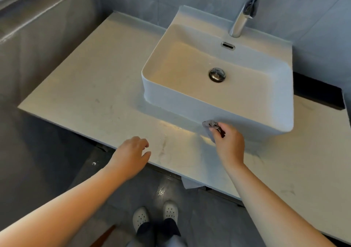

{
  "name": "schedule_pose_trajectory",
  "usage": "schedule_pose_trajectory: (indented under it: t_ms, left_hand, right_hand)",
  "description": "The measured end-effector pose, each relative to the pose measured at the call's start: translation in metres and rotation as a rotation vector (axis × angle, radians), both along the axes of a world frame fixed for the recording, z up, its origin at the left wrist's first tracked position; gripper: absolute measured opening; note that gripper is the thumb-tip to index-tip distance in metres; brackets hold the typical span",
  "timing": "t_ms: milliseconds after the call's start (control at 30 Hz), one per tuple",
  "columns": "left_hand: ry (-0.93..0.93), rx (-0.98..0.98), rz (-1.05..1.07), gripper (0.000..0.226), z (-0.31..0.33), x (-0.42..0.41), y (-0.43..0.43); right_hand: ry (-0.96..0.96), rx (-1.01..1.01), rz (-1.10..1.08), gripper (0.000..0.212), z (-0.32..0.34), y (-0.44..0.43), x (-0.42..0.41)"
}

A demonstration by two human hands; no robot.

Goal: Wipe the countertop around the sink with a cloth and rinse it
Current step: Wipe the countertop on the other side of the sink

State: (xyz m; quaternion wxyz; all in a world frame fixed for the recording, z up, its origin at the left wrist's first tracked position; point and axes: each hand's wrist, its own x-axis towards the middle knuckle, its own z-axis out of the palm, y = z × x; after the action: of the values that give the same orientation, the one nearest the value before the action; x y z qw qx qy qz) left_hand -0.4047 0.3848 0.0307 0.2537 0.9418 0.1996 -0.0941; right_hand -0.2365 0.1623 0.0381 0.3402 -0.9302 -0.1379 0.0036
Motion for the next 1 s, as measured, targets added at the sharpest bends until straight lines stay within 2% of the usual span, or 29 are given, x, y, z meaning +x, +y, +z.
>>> schedule_pose_trajectory:
  t_ms: [200, 333, 500, 833, 1000]
  left_hand:
    - [0.057, 0.103, 0.030, 0.041, -0.020, -0.012, 0.009]
    - [0.060, 0.194, -0.019, 0.056, -0.032, -0.018, 0.014]
    - [0.047, 0.220, -0.058, 0.062, -0.047, -0.025, 0.019]
    - [0.134, 0.213, -0.121, 0.068, -0.045, -0.028, 0.028]
    - [0.187, 0.217, -0.121, 0.069, -0.043, -0.024, 0.028]
  right_hand:
    - [-0.111, -0.151, 0.101, 0.016, -0.061, 0.027, 0.023]
    - [-0.107, -0.077, 0.026, 0.018, -0.078, 0.038, 0.018]
    - [-0.134, -0.001, 0.104, 0.010, -0.083, 0.043, 0.002]
    - [-0.052, 0.007, 0.184, 0.014, -0.081, 0.045, -0.083]
    - [0.167, -0.002, 0.272, 0.017, -0.070, 0.037, -0.102]
